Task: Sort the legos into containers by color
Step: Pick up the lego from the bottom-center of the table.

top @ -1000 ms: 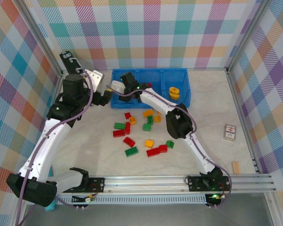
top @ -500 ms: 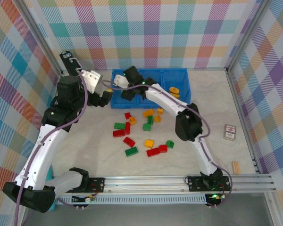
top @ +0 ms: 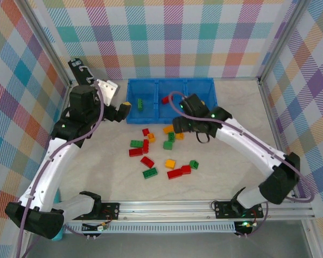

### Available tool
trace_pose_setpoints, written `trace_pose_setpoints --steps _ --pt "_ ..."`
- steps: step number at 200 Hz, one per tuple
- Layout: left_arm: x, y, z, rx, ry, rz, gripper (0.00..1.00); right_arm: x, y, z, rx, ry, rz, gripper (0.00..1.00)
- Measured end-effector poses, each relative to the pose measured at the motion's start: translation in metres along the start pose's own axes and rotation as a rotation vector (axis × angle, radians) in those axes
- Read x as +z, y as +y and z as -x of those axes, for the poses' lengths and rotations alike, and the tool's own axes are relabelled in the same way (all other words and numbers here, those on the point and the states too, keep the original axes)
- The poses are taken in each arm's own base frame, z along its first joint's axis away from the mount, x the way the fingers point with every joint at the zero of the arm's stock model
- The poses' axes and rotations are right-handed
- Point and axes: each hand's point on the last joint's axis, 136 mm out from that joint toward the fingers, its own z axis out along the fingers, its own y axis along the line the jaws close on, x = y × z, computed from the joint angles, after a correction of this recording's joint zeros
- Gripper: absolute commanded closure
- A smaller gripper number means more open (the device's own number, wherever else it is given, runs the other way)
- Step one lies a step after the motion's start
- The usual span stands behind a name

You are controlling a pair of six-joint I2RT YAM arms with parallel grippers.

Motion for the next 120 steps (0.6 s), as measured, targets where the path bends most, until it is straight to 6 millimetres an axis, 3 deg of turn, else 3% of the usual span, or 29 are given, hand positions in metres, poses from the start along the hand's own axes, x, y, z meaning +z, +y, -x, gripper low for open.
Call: trace_pose_setpoints --steps 32,64,89,120 --pt "0.015 -0.002 -0.003 -0.003 0.028 -0.022 0.00 0.015 -0.031 -0.079 0.292 0.150 -0.064 0.13" --pt "0.016 -0.003 -0.003 -0.003 0.028 -0.027 0.00 0.036 -0.040 -0.135 0.474 0.258 -0.075 0.12" --pt "0.016 -0.003 -0.003 -0.002 0.027 -0.026 0.00 0.048 -0.040 -0.156 0.555 0.305 -0.077 0.13" --pt "0.011 -0.002 -0.001 -0.001 0.016 -0.024 0.00 0.055 -0.034 -0.157 0.611 0.304 -0.048 0.13"
